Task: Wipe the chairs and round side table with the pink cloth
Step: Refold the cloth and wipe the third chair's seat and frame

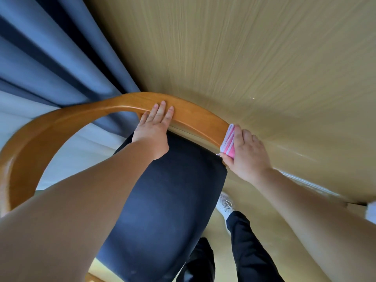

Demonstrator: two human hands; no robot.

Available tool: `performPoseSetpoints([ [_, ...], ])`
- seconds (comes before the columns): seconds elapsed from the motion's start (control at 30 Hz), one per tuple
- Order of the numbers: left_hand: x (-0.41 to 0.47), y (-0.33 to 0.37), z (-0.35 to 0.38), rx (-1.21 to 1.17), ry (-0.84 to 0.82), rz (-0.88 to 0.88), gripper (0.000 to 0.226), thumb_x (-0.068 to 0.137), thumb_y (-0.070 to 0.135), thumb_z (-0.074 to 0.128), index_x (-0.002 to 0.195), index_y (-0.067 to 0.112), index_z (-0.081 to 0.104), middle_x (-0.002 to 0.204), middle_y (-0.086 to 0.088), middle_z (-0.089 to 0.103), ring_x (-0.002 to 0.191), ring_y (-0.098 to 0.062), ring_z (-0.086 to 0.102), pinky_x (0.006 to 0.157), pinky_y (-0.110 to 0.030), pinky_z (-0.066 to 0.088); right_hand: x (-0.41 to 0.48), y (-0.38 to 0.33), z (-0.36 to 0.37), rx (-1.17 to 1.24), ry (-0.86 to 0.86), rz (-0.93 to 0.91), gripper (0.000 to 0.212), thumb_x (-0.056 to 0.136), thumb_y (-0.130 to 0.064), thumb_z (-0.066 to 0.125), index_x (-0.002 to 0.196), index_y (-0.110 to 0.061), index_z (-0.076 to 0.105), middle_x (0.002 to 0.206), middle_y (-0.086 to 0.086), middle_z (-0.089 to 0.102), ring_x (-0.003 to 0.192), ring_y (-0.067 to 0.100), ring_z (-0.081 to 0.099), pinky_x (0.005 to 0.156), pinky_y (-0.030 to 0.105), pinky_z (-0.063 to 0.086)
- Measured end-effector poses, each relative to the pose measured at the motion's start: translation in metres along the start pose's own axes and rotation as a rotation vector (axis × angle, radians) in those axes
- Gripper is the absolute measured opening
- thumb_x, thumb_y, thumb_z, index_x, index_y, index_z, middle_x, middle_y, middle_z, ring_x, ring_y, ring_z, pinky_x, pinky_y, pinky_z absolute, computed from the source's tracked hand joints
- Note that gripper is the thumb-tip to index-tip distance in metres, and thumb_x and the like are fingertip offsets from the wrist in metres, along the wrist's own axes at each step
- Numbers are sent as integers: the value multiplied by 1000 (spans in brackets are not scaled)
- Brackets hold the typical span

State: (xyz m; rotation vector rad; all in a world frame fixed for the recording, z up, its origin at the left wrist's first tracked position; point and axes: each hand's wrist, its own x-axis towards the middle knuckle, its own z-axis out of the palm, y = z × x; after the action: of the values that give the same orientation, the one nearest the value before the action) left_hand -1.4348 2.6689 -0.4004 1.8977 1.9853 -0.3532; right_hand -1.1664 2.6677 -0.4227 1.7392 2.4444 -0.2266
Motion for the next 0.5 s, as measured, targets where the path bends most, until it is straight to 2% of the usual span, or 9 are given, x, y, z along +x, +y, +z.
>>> performPoseSetpoints([
  [0.13,0,1,-1,31,-3,-10,97,84,6,50,148,23,-20,155,1,-27,144,-17,-19,119,-37,-4,-20,10,4,23,-43,48,93,76,-51,67,140,10,36,107,23,55,84,38,57,74,43,53],
  [0.2,0,4,-1,68,2,-23,97,84,7,51,148,21,-21,155,-1,-27,144,-19,-18,119,-39,-4,-33,13,6,37,-88,91,92,71,-39,78,134,16,40,101,27,57,76,39,61,65,40,55],
  [0.27,-5,9,-1,93,9,-44,95,85,10,50,148,19,-20,155,-4,-26,144,-20,-17,118,-40,-5,-46,15,-3,55,-146,119,80,72,-22,80,130,17,43,95,26,59,69,38,65,58,35,53],
  [0.33,-17,14,1,43,42,-72,92,85,11,50,149,18,-16,157,-6,-21,145,-21,-12,118,-40,-5,-57,19,-16,81,-221,132,54,86,-15,65,130,7,44,99,19,62,78,35,66,62,33,49],
  [0.37,-26,16,3,-9,68,-96,91,85,11,50,150,17,-13,158,-6,-17,146,-21,-8,119,-39,-3,-63,21,-21,86,-205,114,45,87,-15,60,127,2,46,96,15,63,78,33,66,60,30,45],
  [0.43,-52,16,7,-104,112,-161,88,85,13,51,151,17,-7,159,-6,-10,146,-22,-2,119,-37,1,-73,17,-27,127,-170,9,48,78,-14,66,121,0,50,83,10,64,67,31,65,54,29,43],
  [0.5,-82,10,16,-146,116,-251,84,86,15,50,151,16,-3,159,-6,-5,146,-22,1,119,-36,3,-75,-2,-33,213,-167,-100,55,73,-18,68,122,-8,45,92,6,61,71,30,64,57,33,50],
])
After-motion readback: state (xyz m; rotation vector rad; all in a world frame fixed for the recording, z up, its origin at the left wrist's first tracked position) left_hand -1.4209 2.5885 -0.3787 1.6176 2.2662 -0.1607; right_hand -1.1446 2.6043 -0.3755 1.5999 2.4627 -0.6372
